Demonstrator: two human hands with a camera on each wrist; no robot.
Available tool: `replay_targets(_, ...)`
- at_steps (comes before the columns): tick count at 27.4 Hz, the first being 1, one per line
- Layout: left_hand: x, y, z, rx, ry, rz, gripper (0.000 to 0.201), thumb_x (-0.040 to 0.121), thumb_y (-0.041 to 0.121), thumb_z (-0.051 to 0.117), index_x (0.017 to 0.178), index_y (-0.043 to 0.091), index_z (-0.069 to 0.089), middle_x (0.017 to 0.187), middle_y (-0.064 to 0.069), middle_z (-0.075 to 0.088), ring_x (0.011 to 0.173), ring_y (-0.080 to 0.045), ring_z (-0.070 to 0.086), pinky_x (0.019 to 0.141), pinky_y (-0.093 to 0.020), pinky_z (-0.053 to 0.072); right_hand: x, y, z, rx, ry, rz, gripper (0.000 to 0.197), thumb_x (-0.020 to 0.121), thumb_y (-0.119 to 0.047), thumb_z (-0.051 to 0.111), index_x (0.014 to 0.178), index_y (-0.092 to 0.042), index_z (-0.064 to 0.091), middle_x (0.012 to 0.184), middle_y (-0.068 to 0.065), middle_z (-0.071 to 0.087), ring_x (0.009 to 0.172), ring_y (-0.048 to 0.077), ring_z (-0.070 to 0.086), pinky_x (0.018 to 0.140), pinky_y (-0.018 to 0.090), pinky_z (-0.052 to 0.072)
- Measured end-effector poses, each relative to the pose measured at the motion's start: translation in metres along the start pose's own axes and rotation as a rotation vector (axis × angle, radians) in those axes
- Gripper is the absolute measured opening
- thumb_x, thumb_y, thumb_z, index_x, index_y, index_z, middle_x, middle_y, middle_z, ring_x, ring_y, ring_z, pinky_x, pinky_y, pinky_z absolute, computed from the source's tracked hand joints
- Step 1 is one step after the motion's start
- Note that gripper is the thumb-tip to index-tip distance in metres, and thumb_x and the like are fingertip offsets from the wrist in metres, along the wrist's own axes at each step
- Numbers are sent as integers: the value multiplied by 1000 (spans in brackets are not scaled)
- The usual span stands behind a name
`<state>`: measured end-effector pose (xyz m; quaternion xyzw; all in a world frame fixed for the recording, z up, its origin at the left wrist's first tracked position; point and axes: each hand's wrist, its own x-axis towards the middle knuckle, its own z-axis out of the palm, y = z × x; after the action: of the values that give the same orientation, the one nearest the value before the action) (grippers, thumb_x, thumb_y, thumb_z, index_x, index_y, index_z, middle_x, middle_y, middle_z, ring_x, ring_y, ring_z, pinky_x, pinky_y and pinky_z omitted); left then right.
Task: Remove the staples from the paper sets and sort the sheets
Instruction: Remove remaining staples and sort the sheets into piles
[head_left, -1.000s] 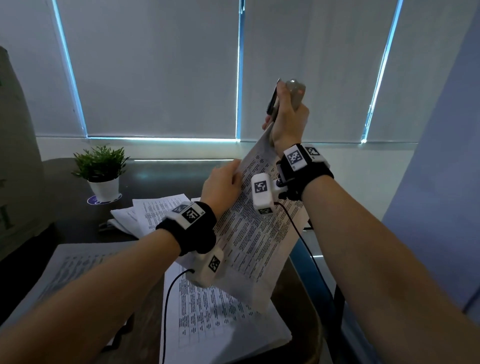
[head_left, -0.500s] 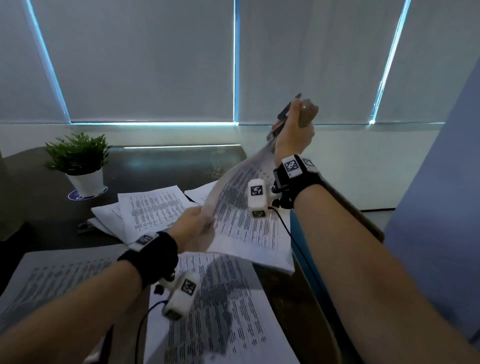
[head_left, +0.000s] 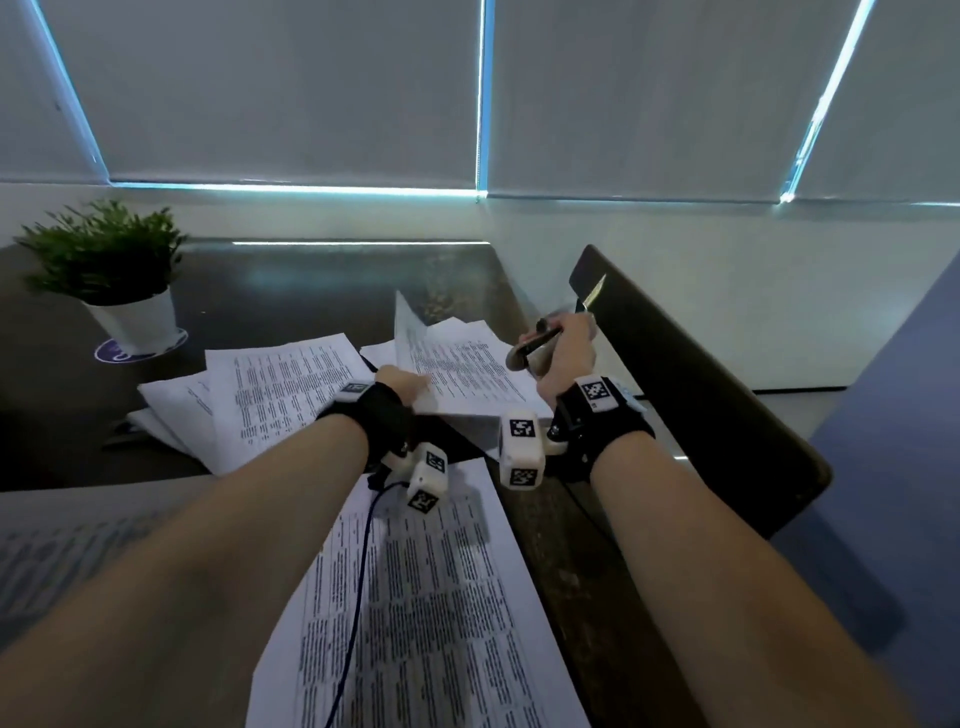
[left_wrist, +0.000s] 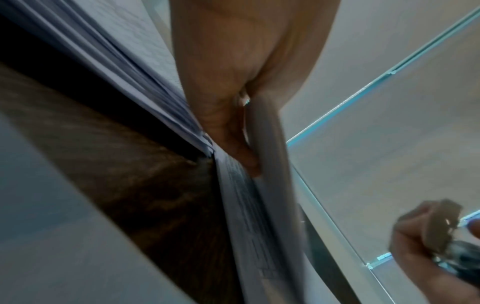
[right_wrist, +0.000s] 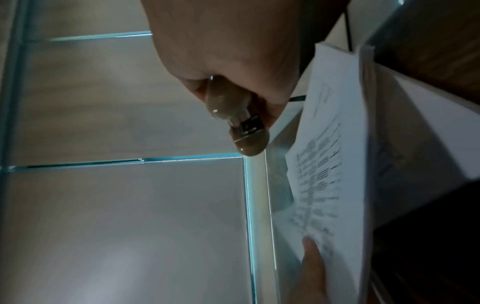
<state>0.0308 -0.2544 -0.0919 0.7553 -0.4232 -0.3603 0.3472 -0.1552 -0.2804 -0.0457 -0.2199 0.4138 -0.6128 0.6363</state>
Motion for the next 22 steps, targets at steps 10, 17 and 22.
replay_targets(10, -110, -1, -61, 95, 57, 52, 31, 98, 8, 47, 124, -6, 53, 124, -20, 56, 112, -30, 55, 86, -29, 41, -70, 40, 24, 67, -219, 439, 23, 94, -17, 52, 75, -8, 43, 70, 7, 43, 58, 17, 46, 45, 23, 48)
replay_targets(17, -172, -73, -81, 369, 25, -20, 26, 94, 6, 45, 68, 8, 43, 78, -9, 49, 67, -21, 47, 56, -21, 35, -136, 103, 10, -46, -225, 437, 26, 91, -4, 40, 65, -9, 40, 63, 7, 35, 49, 16, 40, 41, 22, 46)
replay_targets(22, -185, -113, -78, 480, -21, -27, 52, 85, 41, 65, 124, 7, 57, 127, -10, 56, 120, -30, 51, 101, -33, 42, -144, 128, -19, -112, -259, 365, 16, 99, -13, 47, 86, -3, 47, 74, 13, 52, 56, 19, 52, 41, 26, 45)
